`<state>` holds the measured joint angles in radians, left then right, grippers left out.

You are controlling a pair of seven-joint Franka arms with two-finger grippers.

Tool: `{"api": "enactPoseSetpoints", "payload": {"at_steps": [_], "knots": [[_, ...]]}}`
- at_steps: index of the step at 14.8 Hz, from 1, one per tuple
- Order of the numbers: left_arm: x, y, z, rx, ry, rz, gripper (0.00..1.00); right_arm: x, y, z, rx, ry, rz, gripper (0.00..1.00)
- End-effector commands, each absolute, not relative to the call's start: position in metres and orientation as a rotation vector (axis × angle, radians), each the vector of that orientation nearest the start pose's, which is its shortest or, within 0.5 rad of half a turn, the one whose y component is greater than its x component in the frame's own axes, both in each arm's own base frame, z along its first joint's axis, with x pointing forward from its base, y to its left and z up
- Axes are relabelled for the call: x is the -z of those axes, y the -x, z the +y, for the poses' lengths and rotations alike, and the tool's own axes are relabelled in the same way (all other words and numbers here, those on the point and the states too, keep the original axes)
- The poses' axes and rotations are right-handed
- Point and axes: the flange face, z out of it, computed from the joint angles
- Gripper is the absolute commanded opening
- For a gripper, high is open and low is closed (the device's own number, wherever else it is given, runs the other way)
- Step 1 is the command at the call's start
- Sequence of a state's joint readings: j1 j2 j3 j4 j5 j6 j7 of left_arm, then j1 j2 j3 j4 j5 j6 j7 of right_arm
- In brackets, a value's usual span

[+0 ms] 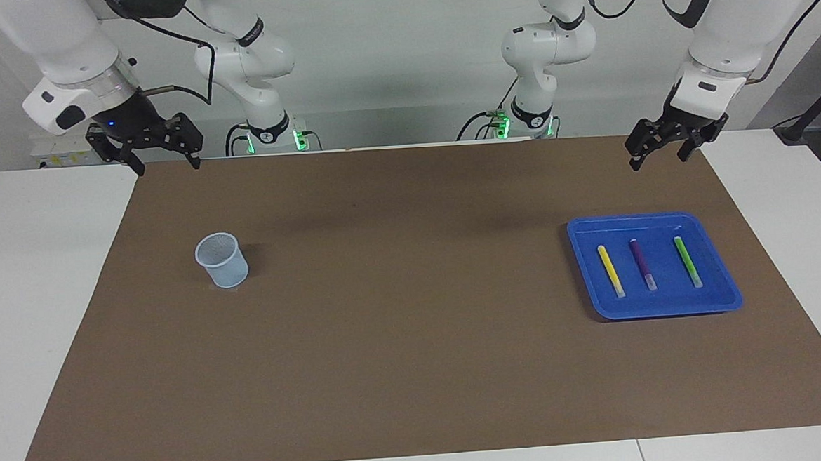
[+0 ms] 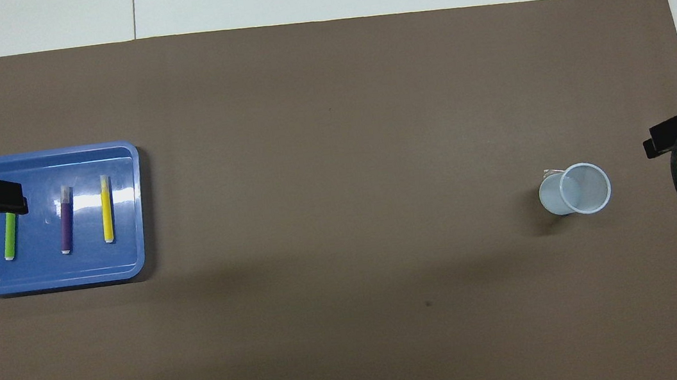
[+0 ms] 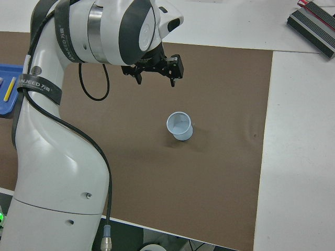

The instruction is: Right arm passes pens to left for tray arrangement

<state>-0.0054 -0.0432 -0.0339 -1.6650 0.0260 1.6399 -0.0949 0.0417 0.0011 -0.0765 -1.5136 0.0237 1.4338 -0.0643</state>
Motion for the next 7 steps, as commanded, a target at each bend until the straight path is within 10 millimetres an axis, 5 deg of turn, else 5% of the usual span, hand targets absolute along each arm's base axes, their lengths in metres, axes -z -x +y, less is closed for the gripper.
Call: {"api": "enactPoseSetpoints", "payload": {"at_steps": [1, 7], "knots": [[-0.6137, -0.5407, -0.0171, 0.085, 3.127, -0.087, 1.00, -0.6417, -0.5373, -0.0173, -0.100, 3.105, -0.028, 1.00], [-0.6209, -0.5456, -0.0196, 0.109, 3.135, -0.079, 1.00, -0.6417, -0.5373, -0.0182, -0.100, 3.105, -0.026, 1.00]]}}
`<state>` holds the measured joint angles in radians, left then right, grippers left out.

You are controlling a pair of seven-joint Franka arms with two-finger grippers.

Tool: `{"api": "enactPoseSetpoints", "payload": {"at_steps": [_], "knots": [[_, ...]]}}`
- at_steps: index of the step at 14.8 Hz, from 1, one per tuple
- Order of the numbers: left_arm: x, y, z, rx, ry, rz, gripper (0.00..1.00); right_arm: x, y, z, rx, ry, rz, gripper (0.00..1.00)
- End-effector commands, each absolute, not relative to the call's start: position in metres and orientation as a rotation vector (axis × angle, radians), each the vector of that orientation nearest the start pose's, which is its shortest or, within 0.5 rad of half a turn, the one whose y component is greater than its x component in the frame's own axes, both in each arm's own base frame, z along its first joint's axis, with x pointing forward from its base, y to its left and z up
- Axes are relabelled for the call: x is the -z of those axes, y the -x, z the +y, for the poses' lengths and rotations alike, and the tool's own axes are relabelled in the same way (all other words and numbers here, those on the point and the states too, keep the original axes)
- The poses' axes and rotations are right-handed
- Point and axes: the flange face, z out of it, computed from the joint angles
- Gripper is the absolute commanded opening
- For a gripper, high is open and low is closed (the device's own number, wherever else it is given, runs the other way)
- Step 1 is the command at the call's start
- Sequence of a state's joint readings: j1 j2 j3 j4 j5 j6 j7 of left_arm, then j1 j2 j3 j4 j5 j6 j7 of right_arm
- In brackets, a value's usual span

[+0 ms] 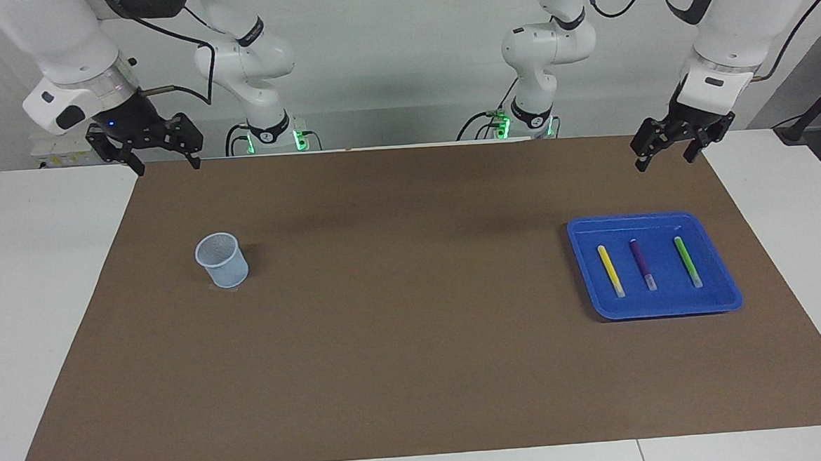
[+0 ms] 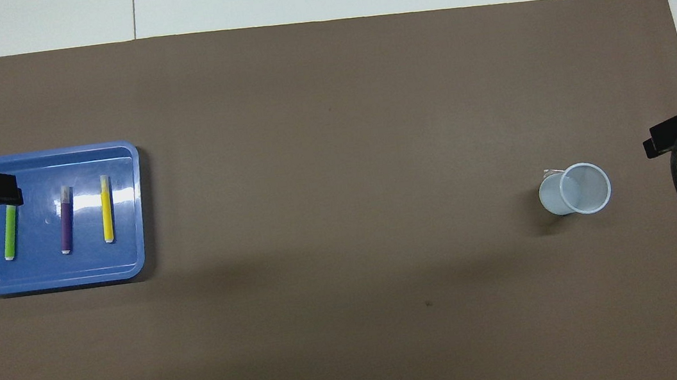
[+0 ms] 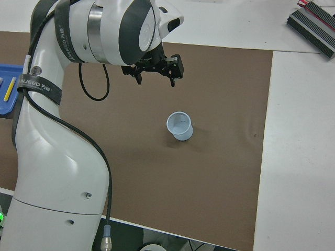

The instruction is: Right arm passes pens to left for tray arrangement

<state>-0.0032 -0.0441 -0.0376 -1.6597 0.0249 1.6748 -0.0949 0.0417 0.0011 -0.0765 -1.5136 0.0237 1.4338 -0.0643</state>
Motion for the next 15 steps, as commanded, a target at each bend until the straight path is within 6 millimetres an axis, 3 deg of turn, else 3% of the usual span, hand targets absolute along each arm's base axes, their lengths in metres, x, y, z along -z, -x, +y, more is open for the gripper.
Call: {"api": "enactPoseSetpoints", "payload": {"at_steps": [1, 15], "knots": [[-0.6205, -0.5443, -0.0219, 0.090, 3.160, -0.082, 1.00, -0.6417, -0.5373, -0.0173, -0.100, 3.105, -0.028, 1.00], [-0.6186, -0.5415, -0.0243, 0.054, 3.184, -0.089, 1.00, -0.6417, -0.5373, -0.0182, -0.100, 3.105, -0.026, 1.00]]}}
